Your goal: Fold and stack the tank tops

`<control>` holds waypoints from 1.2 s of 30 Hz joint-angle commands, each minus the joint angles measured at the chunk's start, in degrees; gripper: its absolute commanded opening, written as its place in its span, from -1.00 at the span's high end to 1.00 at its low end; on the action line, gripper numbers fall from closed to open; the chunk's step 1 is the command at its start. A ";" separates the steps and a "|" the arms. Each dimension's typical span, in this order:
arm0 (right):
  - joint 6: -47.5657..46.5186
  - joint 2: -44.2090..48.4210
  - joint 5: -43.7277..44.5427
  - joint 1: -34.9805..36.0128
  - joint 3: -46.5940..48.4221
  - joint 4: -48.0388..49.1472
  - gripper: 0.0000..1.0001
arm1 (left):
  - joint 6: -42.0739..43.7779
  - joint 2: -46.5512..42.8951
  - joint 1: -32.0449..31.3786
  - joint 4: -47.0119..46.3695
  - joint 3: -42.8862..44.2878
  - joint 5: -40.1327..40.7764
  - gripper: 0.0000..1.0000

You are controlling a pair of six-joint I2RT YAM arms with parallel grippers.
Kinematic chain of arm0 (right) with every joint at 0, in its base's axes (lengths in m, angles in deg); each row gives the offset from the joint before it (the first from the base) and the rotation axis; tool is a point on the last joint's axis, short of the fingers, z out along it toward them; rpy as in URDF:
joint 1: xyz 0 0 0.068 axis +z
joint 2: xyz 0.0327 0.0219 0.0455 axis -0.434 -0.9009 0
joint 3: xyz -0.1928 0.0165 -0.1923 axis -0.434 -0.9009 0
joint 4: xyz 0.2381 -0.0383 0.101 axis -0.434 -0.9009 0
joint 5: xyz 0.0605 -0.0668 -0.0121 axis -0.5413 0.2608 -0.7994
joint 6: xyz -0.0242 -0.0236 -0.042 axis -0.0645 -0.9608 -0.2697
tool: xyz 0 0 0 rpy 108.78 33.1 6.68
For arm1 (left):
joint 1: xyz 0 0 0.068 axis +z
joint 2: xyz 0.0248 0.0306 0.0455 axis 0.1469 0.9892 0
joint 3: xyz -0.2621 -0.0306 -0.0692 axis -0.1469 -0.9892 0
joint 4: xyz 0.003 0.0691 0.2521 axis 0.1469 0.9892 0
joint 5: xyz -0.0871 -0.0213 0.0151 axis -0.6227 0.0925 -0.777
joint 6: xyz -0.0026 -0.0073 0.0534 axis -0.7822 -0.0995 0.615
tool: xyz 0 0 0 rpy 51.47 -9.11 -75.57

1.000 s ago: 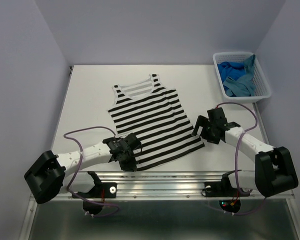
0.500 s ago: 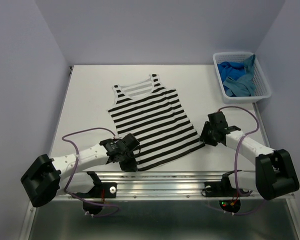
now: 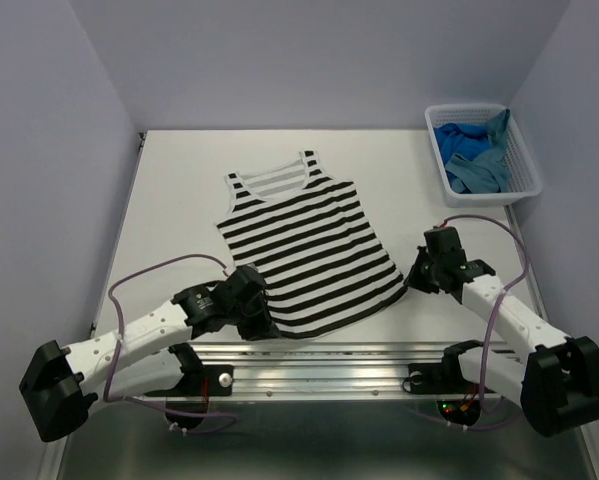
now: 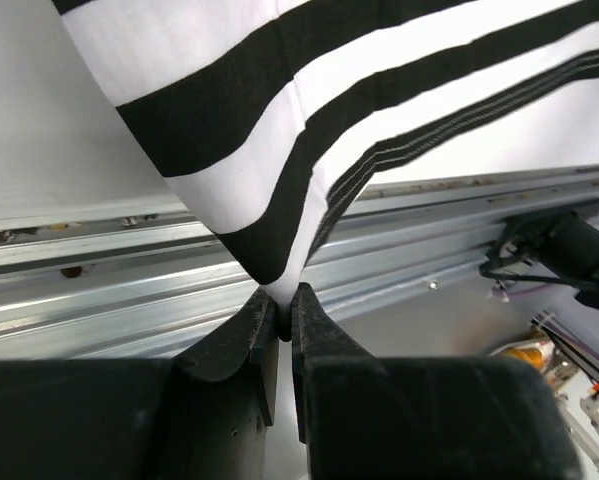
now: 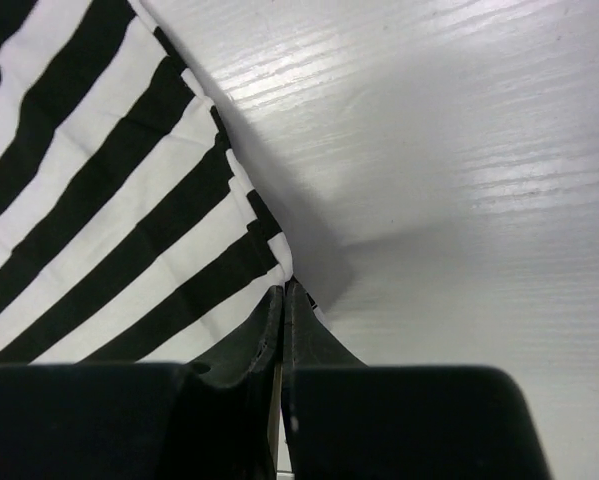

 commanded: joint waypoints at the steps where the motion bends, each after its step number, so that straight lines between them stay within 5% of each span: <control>1: -1.16 4.64 3.40 -0.09 5.20 -2.72 0.99 | -0.01 -4.34 -0.22 -0.11 0.10 -1.70 1.00; 18: -4.94 -4.22 10.08 -0.09 25.94 -0.35 0.99 | 6.40 -5.67 4.52 -5.90 12.23 6.73 1.00; 27: -6.79 2.34 16.40 -0.09 29.29 -6.23 0.99 | 6.68 -8.46 6.37 -3.98 10.13 -8.37 1.00; 36: -6.00 13.08 21.59 -0.09 27.62 -15.20 0.99 | 3.59 -18.14 5.41 -0.90 10.13 -11.81 1.00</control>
